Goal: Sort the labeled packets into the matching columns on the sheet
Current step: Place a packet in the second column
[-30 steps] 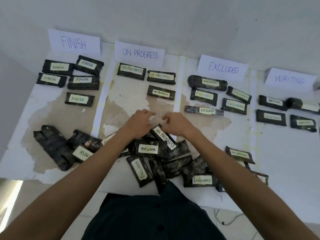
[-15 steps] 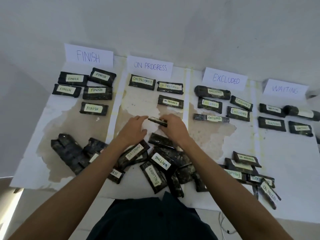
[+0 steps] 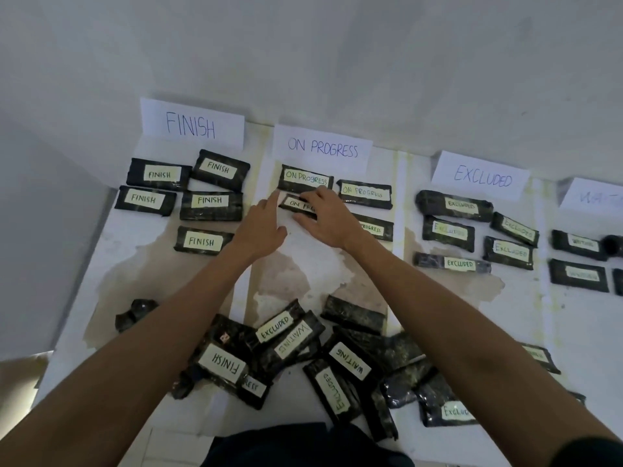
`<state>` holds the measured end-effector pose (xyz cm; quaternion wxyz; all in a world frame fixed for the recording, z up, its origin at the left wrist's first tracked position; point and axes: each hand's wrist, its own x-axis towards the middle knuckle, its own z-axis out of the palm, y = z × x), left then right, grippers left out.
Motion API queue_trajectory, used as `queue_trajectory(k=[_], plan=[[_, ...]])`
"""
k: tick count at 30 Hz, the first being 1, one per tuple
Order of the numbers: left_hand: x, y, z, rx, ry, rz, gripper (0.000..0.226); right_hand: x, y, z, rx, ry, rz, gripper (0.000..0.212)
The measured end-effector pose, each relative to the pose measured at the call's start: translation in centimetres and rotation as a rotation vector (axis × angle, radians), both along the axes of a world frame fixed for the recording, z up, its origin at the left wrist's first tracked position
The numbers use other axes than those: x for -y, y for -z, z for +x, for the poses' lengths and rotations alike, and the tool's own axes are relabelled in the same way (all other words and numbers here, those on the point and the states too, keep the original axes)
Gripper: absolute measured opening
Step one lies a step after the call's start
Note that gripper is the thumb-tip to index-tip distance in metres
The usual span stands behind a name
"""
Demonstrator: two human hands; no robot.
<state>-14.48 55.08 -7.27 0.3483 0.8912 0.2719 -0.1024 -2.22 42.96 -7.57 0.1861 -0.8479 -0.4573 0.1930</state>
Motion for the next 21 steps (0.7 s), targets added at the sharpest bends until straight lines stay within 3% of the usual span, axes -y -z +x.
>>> queue_trajectory(k=[5,13,17,21], plan=[[-0.6,1.7,-0.4,-0.027,0.088,0.104,0.074,-1.5,2.0,-0.2,0.182,-0.159,-0.126,0.053],[-0.8,2.1,-0.6,-0.022,0.148,0.200,0.073,-1.0,2.4,-0.3,0.287,-0.195,-0.152,0.057],[0.7,1.5,-1.7,0.008,0.149,0.250,0.070,0.9,0.7,-1.2,0.273,-0.186,-0.097,0.049],[3.3,1.2,-4.1,0.020,0.166,0.196,0.066,4.9,-1.5,-3.2,0.054,-0.200,-0.237,0.044]])
